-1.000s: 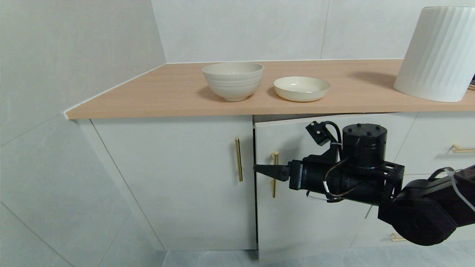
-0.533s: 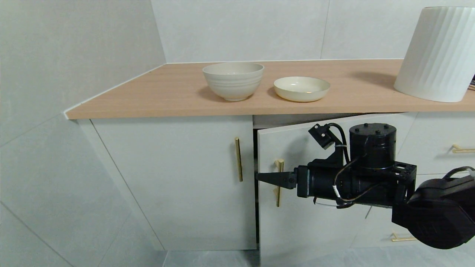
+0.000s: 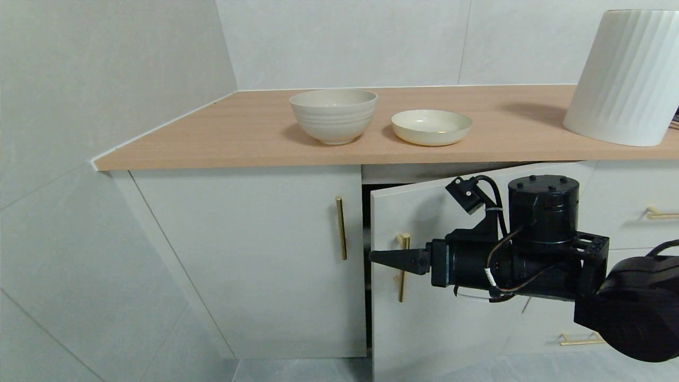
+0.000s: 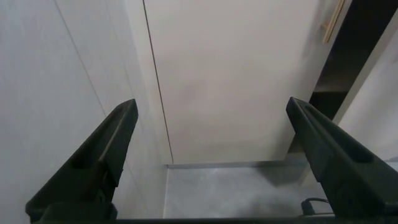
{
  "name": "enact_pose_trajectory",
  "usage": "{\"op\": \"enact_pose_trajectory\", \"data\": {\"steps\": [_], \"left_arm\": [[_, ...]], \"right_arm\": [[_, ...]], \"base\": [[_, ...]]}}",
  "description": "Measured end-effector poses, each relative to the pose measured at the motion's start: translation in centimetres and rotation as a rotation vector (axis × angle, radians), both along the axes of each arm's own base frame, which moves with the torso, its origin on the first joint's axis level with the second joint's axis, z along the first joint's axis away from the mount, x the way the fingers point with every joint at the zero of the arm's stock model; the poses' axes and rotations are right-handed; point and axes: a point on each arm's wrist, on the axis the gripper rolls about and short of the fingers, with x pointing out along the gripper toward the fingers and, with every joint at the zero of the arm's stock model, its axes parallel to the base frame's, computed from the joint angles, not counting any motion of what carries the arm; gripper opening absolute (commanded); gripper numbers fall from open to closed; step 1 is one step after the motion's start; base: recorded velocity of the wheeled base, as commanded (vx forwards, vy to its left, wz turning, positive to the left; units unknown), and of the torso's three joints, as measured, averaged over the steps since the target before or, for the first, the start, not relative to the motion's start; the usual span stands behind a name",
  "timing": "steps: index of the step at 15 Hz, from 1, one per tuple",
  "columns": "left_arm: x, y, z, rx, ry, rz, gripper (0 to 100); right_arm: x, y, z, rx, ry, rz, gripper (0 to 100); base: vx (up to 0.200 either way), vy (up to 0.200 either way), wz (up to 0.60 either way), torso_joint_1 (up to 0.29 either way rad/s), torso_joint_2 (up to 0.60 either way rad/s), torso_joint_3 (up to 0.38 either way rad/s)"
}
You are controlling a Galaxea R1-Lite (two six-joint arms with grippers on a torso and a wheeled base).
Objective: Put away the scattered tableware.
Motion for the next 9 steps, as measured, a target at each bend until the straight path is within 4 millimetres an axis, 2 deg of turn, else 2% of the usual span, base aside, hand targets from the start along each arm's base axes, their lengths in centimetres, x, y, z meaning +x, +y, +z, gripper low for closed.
{"op": "enact_pose_trajectory", "data": {"steps": [2, 4, 7, 9], "left_arm": [[0.0, -0.1, 0.1, 0.043, -0.008, -0.029, 100], [-0.3, -0.2, 1.1, 0.043, -0.029, -0.099, 100], [-0.5, -0.6, 5.2, -0.015, -0.014, -0.289, 100], [0.6, -0.9, 8.7, -0.076, 0.052, -0.411, 100]], "right_arm": [[-0.2, 0.0, 0.0, -0.009, 0.000, 0.006, 100], [-0.5, 0.3, 0.0, -0.019, -0.015, 0.018, 100], [-1.0, 0.6, 0.0, -0.022, -0.015, 0.035, 100], [-1.1, 0.6, 0.1, -0.021, -0.016, 0.039, 100]], "base": [[0.000, 0.000, 0.00, 0.000, 0.00, 0.000], [0.000, 0.000, 0.00, 0.000, 0.00, 0.000], [0.000, 0.000, 0.00, 0.000, 0.00, 0.000], [0.000, 0.000, 0.00, 0.000, 0.00, 0.000]]}}
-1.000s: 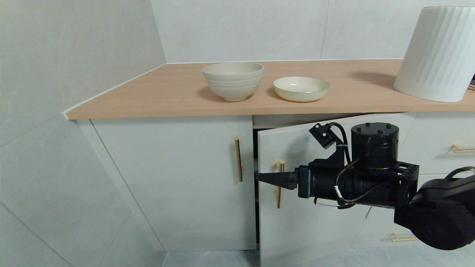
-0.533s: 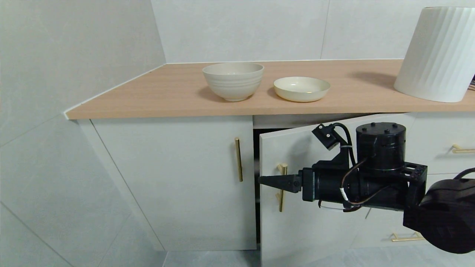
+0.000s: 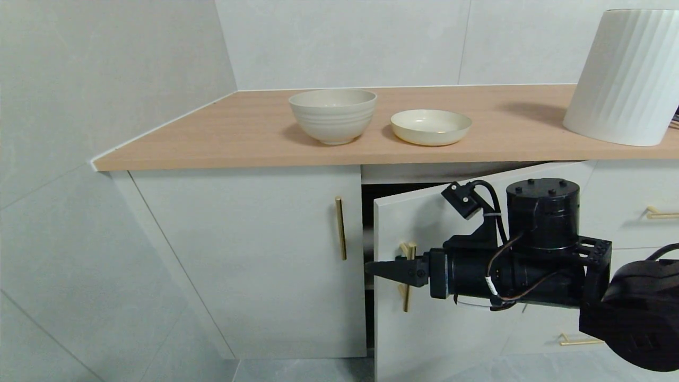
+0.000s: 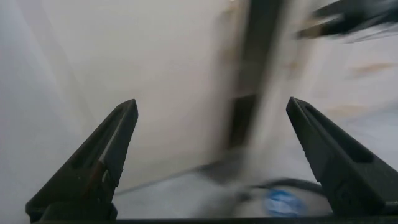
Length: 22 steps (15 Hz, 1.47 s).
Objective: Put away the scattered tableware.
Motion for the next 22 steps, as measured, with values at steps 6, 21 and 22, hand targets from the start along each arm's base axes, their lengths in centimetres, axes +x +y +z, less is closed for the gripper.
{"op": "enact_pose_trajectory", "data": {"steps": [6, 21, 22], "left_arm": [[10.9, -1.3, 6.2, -0.066, 0.312, -0.280, 100], [20.9, -8.0, -0.5, -0.144, 0.622, -0.437, 0], [21.2, -8.2, -0.4, -0.143, 0.616, -0.441, 0]], "right_arm": [[-0.3, -0.2, 0.3, 0.007, -0.008, 0.001, 100], [-0.4, -0.3, 0.2, 0.004, -0.004, 0.001, 100], [-0.4, -0.3, 0.1, 0.004, -0.004, 0.002, 100]], "base": [[0.000, 0.000, 0.00, 0.000, 0.00, 0.000], [0.000, 0.000, 0.00, 0.000, 0.00, 0.000], [0.000, 0.000, 0.00, 0.000, 0.00, 0.000]]}}
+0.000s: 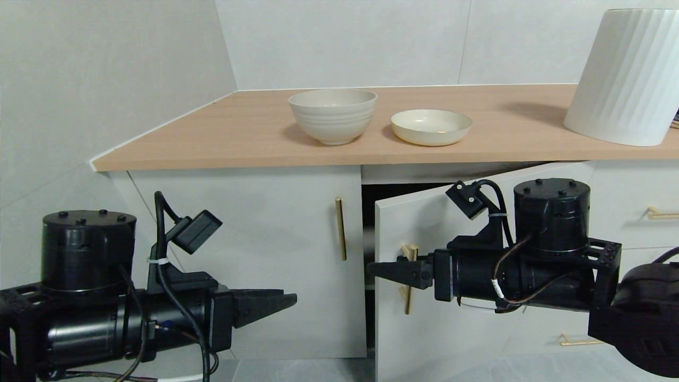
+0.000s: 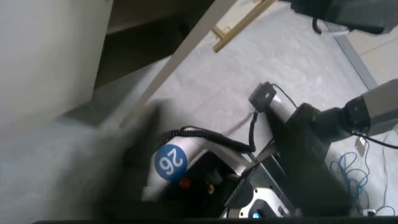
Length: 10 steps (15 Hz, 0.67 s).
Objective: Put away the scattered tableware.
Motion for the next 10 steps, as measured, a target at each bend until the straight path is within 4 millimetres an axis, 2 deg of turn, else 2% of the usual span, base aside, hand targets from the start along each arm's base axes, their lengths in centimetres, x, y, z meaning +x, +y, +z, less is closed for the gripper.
{"op": "enact_pose_trajectory", "data": {"steps": [4, 7, 10], "left_arm": [[1.5, -1.1, 0.9, -0.027, -0.044, -0.014, 0], [3.5, -2.9, 1.3, -0.050, -0.048, -0.042, 0], [6.1, -5.2, -0.3, -0.071, -0.057, -0.070, 0]], "right_arm": [[-0.1, -0.1, -0.1, -0.002, 0.002, 0.000, 100], [-0.2, -0.2, 0.0, -0.001, 0.001, 0.000, 100], [-0.3, -0.3, 0.1, 0.001, 0.000, 0.000, 100]], "base": [[0.000, 0.000, 0.00, 0.000, 0.00, 0.000], [0.000, 0.000, 0.00, 0.000, 0.00, 0.000], [0.000, 0.000, 0.00, 0.000, 0.00, 0.000]]}}
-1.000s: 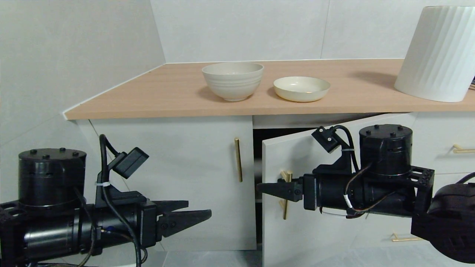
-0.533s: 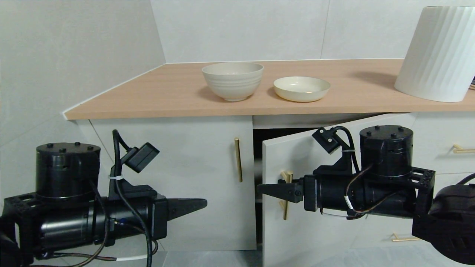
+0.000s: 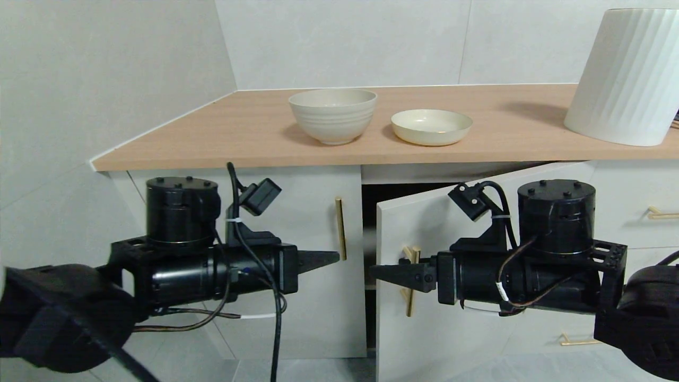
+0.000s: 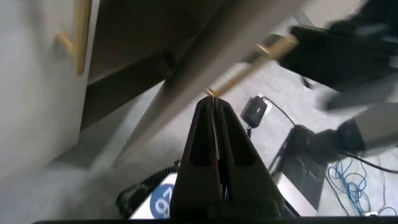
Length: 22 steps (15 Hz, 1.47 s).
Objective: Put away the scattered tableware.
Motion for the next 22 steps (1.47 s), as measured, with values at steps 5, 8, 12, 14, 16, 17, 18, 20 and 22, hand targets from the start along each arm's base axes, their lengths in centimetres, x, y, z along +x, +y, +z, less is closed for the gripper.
{"op": "enact_pose_trajectory", "data": {"steps": [5, 8, 12, 14, 16, 17, 18, 20, 22], "left_arm": [[3.8, -4.0, -4.3, -0.168, -0.092, 0.094, 0], [4.3, -5.9, -6.4, -0.227, -0.165, 0.091, 0], [3.7, -7.3, -7.7, -0.250, -0.190, 0.053, 0], [3.5, -7.6, -8.0, -0.242, -0.197, 0.042, 0], [3.4, -7.7, -8.2, -0.213, -0.237, 0.031, 0], [3.5, -7.8, -8.3, -0.183, -0.288, 0.021, 0], [3.5, -7.8, -8.3, -0.159, -0.325, 0.012, 0], [3.8, -8.0, -8.2, -0.141, -0.360, 0.008, 0], [4.3, -8.4, -7.7, -0.109, -0.411, -0.004, 0]], "right_arm": [[-0.1, -0.1, 0.0, 0.002, -0.003, 0.001, 100], [-0.1, -0.1, 0.0, 0.002, -0.002, 0.001, 100], [-0.5, -0.4, -0.4, -0.028, -0.041, 0.011, 100], [-0.8, -0.9, -0.7, -0.058, -0.071, 0.014, 100], [-1.2, -1.4, -0.8, -0.069, -0.079, 0.012, 100], [-1.3, -1.8, -0.8, -0.080, -0.089, 0.009, 100], [-1.5, -2.2, -0.9, -0.087, -0.094, 0.004, 100], [-2.0, -3.0, -1.0, -0.125, -0.114, -0.028, 100], [-2.5, -3.9, -1.5, -0.247, -0.106, -0.142, 100]], "base": [[0.000, 0.000, 0.00, 0.000, 0.00, 0.000], [0.000, 0.000, 0.00, 0.000, 0.00, 0.000], [0.000, 0.000, 0.00, 0.000, 0.00, 0.000], [0.000, 0.000, 0.00, 0.000, 0.00, 0.000], [0.000, 0.000, 0.00, 0.000, 0.00, 0.000], [0.000, 0.000, 0.00, 0.000, 0.00, 0.000], [0.000, 0.000, 0.00, 0.000, 0.00, 0.000], [0.000, 0.000, 0.00, 0.000, 0.00, 0.000], [0.000, 0.000, 0.00, 0.000, 0.00, 0.000]]}}
